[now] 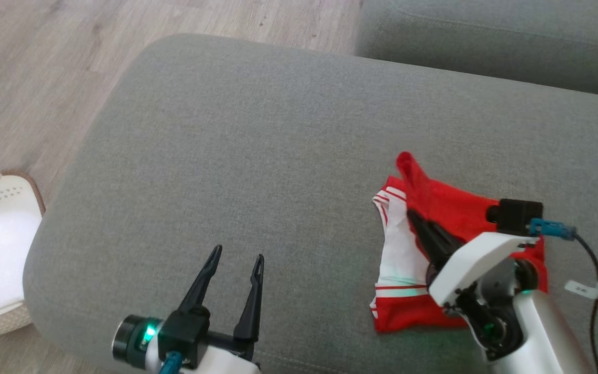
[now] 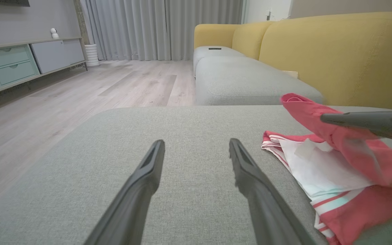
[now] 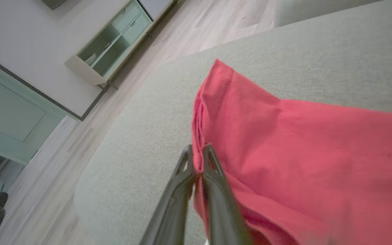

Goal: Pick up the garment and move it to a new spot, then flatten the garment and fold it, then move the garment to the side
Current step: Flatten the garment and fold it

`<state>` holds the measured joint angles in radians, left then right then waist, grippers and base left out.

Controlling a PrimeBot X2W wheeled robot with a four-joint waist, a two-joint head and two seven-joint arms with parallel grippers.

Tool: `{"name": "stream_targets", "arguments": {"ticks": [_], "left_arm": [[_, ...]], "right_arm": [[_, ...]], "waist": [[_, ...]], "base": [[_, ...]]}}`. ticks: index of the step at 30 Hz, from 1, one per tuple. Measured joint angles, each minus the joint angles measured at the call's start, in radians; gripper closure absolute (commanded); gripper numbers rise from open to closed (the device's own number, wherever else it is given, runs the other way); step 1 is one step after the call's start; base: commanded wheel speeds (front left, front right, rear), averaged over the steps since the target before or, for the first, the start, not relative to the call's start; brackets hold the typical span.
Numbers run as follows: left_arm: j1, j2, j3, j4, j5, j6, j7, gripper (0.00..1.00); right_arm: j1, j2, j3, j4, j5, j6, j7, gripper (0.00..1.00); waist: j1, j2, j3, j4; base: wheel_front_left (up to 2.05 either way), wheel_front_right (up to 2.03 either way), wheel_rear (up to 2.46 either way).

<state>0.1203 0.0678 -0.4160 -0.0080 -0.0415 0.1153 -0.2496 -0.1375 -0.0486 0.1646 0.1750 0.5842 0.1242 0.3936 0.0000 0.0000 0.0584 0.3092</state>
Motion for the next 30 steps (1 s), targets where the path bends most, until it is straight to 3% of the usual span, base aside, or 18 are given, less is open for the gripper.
{"name": "stream_targets", "arguments": {"ticks": [1, 2, 3, 9, 16, 24, 30], "left_arm": [[0.0, -0.002, -0.001, 0.002, -0.004, 0.0, 0.0, 0.0], [0.0, -0.003, -0.002, 0.004, -0.007, 0.0, 0.0, 0.0], [0.0, -0.004, -0.002, 0.006, -0.007, 0.0, 0.0, 0.0], [0.001, -0.005, 0.007, 0.016, -0.007, 0.0, 0.0, 0.0], [0.039, -0.004, 0.051, 0.017, -0.012, 0.001, 0.0, 0.0], [0.048, -0.004, 0.116, 0.012, -0.034, 0.004, 0.0, 0.0], [0.074, -0.005, 0.146, 0.014, -0.036, 0.008, 0.0, 0.0]], "right_arm": [[-0.004, 0.0, 0.013, 0.004, 0.009, 0.0, -0.006, 0.84], [-0.008, 0.0, 0.024, 0.006, 0.021, 0.0, -0.009, 0.08], [-0.011, 0.0, 0.034, 0.006, 0.033, 0.0, -0.017, 0.0], [-0.017, 0.0, 0.046, -0.002, 0.048, 0.0, -0.043, 0.0], [0.036, -0.005, -0.075, -0.065, -0.022, 0.0, -0.114, 0.0], [0.096, -0.094, -0.062, -0.101, -0.057, 0.0, -0.272, 0.0], [0.154, -0.126, -0.045, -0.077, -0.07, 0.0, -0.403, 0.0]], "waist": [[0.0, 0.0, 0.003, 0.002], [0.0, 0.0, 0.004, 0.002], [0.0, 0.0, 0.003, 0.001], [0.0, 0.0, -0.023, -0.026], [-0.0001, 0.0, -0.081, -0.101], [-0.0001, 0.0, -0.112, -0.191], [-0.0001, 0.0, -0.134, -0.224]], "base": [[0.0, 0.0, 0.0], [0.0, 0.0, 0.0], [0.0, 0.0, 0.0], [0.0, 0.0, 0.0], [0.0, 0.0, 0.0], [0.0, 0.0, 0.0], [0.0, 0.0, 0.0]]}}
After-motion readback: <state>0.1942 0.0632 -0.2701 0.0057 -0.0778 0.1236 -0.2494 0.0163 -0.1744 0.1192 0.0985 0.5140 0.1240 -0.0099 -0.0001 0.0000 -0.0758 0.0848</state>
